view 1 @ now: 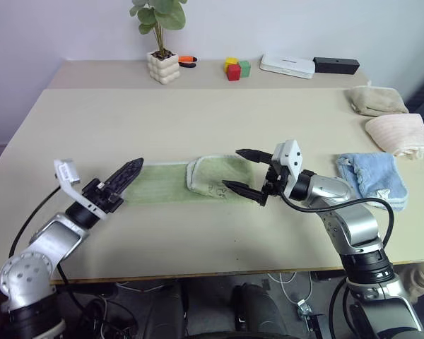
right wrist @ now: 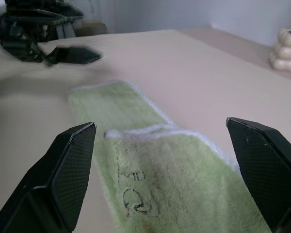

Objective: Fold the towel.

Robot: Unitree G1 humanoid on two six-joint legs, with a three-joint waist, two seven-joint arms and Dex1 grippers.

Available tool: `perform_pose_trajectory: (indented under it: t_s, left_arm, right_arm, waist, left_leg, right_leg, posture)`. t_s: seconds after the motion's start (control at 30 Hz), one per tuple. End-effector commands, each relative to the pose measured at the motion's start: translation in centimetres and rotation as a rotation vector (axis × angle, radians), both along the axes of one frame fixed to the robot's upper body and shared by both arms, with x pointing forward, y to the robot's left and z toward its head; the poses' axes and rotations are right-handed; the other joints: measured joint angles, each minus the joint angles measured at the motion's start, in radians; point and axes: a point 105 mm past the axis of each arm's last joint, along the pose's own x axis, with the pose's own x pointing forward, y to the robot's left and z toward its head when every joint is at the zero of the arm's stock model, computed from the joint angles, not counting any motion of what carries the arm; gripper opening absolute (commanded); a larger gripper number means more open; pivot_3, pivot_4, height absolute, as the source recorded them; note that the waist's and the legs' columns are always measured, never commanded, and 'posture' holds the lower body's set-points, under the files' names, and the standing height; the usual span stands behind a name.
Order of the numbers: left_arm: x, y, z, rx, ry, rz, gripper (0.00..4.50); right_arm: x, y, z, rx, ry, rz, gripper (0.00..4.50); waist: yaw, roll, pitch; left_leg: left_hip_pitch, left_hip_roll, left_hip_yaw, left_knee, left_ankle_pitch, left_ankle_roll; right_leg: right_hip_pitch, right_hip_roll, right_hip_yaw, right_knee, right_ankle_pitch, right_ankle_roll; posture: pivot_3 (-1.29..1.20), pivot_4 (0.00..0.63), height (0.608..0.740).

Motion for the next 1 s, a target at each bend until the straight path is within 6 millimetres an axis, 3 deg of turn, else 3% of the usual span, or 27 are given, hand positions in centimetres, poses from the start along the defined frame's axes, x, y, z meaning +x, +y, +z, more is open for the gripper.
perform_pose_trajectory:
  t_s: [0.03,0.17,0.3,0.47,0.63,0.73,0.93,0.97,1.0]
  left_arm:
    - [-1.9,-0.2,0.2,-0.067,0.038,0.004,4.5]
    - [-3.5,0.2,-1.4,-0.18,0.153,0.043,4.5]
    - [-3.7,1.1,-2.6,-0.246,0.225,0.119,4.5]
    - [-2.7,1.2,-3.7,-0.248,0.28,0.16,4.5]
    - [-1.5,0.0,-4.7,-0.272,0.34,0.14,4.5]
    - [-0.9,-0.4,-4.5,-0.322,0.338,0.133,3.62]
    - [0.2,-0.3,-3.6,-0.311,0.314,0.12,0.7]
    - [0.3,-0.3,-3.6,-0.313,0.315,0.118,0.05]
    - [0.3,-0.3,-3.6,-0.308,0.314,0.119,0.02]
  right_arm:
    - [-0.4,1.1,1.1,0.03,-0.055,0.031,4.38]
    - [-0.3,1.2,0.7,0.021,-0.052,0.03,4.38]
    - [-0.1,1.0,0.7,0.016,-0.056,0.026,4.38]
    - [0.2,1.0,0.8,0.011,-0.068,0.011,4.38]
    - [0.2,1.4,0.9,0.022,-0.075,0.005,4.38]
    - [0.3,1.2,1.0,0.024,-0.078,-0.012,4.5]
    - [0.5,0.7,0.7,0.015,-0.075,-0.046,4.5]
    - [0.6,0.5,0.7,0.014,-0.074,-0.055,4.5]
    - [0.6,0.4,0.6,0.011,-0.073,-0.062,4.5]
  waist:
    - [0.0,0.0,0.0]
    - [0.006,0.0,0.0]
    - [0.007,0.0,0.0]
    - [0.005,0.0,0.0]
    - [0.006,0.0,0.0]
    - [0.006,0.001,0.0]
    - [0.004,0.001,0.0]
    - [0.004,0.001,0.0]
    - [0.004,0.001,0.0]
  left_leg:
    - [0.0,0.0,0.0,0.0,0.0,0.0]
    - [0.0,-0.001,-0.001,0.0,0.0,0.0]
    - [0.002,-0.003,-0.002,0.0,0.0,0.0]
    - [0.005,-0.003,-0.003,0.0,0.0,0.0]
    - [0.006,-0.003,-0.002,0.0,0.0,0.0]
    - [0.007,-0.003,-0.002,-0.001,0.0,0.0]
    - [0.007,-0.003,-0.002,-0.001,0.0,0.0]
    - [0.007,-0.003,-0.002,-0.001,0.0,0.0]
    - [0.007,-0.003,-0.002,-0.001,-0.001,0.0]
  right_leg:
    - [0.0,0.0,0.0,0.0,0.0,0.0]
    - [0.001,-0.001,-0.001,0.0,-0.001,-0.002]
    - [0.004,-0.004,-0.002,-0.001,-0.002,-0.005]
    - [0.007,-0.004,-0.003,-0.003,-0.004,-0.007]
    - [0.009,-0.004,-0.003,-0.003,-0.004,-0.007]
    - [0.01,-0.004,-0.003,-0.004,-0.004,-0.007]
    - [0.01,-0.004,-0.003,-0.004,-0.004,-0.007]
    - [0.01,-0.004,-0.003,-0.004,-0.004,-0.007]
    - [0.01,-0.004,-0.003,-0.004,-0.004,-0.007]
  posture:
    - [0.0,0.15,0.735]
    - [0.0,0.15,0.735]
    - [0.0,0.15,0.735]
    - [0.0,0.15,0.735]
    - [0.0,0.15,0.735]
    - [0.0,0.15,0.735]
    - [0.0,0.15,0.735]
    - [0.0,0.15,0.735]
    - [0.0,0.15,0.735]
